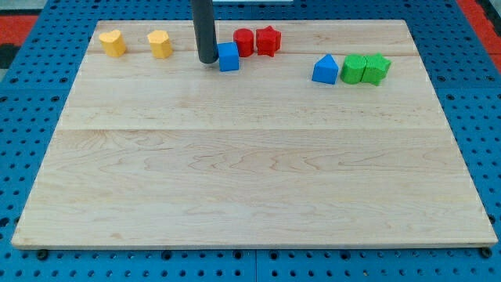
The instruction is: Move the blue cube to the left side of the blue triangle
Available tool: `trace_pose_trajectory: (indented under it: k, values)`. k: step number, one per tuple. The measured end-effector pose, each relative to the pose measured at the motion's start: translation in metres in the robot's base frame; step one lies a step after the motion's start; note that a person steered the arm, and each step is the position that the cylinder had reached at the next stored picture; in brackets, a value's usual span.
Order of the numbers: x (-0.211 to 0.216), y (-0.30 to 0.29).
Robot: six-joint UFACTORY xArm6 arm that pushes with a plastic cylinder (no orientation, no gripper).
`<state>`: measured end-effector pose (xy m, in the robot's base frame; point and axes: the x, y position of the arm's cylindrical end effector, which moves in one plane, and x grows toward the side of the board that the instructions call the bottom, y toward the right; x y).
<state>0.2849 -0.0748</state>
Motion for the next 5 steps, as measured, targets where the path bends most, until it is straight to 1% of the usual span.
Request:
trace_pose_trajectory:
  k: [1,2,3,4,5]
  values:
    - [-0.018,0.000]
    - [-0.006,0.000]
    - [0.032,0.007]
    - [0.030,0.004]
    - [-0.006,-0.012]
